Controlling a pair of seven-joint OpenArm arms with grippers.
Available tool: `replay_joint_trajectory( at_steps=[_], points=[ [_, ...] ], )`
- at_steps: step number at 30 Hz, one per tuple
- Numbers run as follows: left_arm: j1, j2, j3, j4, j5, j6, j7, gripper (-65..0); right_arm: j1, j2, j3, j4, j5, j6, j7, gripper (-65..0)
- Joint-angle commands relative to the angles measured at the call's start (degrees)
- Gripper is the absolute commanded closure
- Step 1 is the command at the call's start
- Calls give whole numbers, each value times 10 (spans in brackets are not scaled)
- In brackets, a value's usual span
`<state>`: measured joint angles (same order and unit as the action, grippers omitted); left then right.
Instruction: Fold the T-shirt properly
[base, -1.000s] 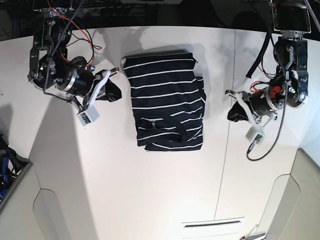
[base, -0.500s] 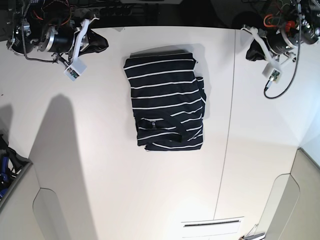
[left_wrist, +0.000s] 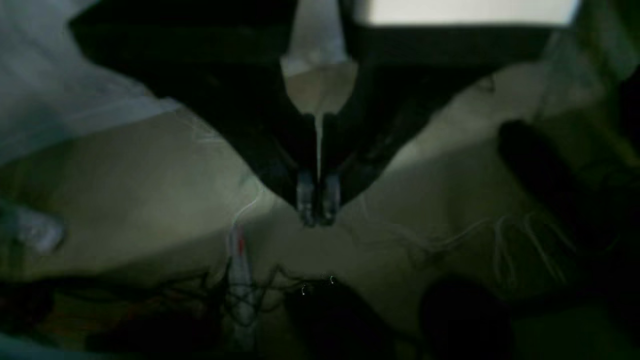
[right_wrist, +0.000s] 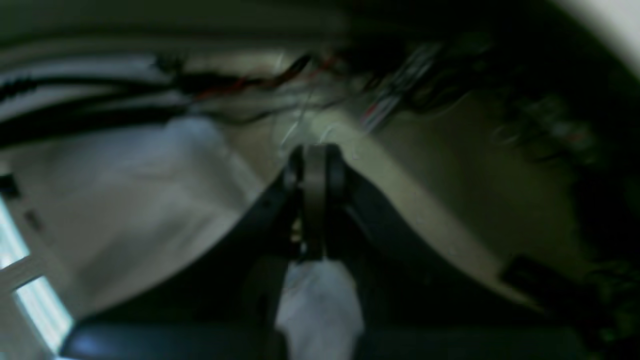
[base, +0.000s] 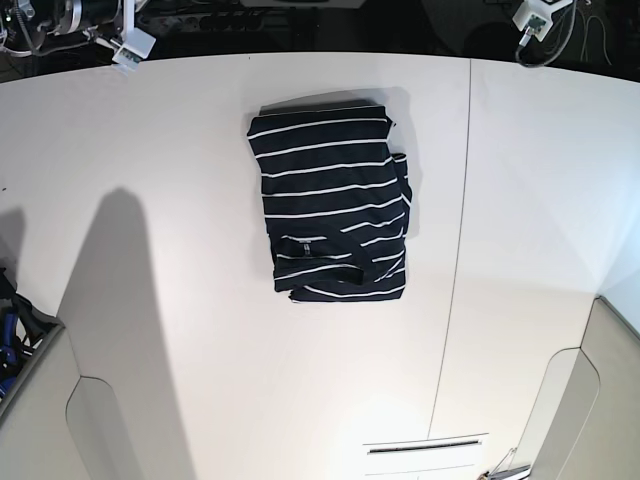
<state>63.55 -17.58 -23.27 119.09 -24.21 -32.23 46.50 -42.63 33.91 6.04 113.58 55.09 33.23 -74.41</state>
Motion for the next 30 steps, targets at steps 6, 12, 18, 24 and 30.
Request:
replay_joint_trajectory(
  at_steps=[6,12,18,24,30],
  points=[
    [2,-32,9,-146,-2,1,-22,-13,-63,5,-2,-72,-35,2,71,0],
    [-87,-92,101,-367,-2,78,-35,-13,-45,5,-47,-218,-117,-1,144,0],
    [-169,-89,217,-481,17,76,-32,-13,9,3,-127,-375,-134,-6,144,0],
    [-249,-57,317,-566,79,143,-22,-13,67,-9,-198,-507,-183,-58,127,0],
    [-315,-13,377,-655,104,151,-19,-13,100,-30,-207,-590,-206,-75,123,0]
  ],
)
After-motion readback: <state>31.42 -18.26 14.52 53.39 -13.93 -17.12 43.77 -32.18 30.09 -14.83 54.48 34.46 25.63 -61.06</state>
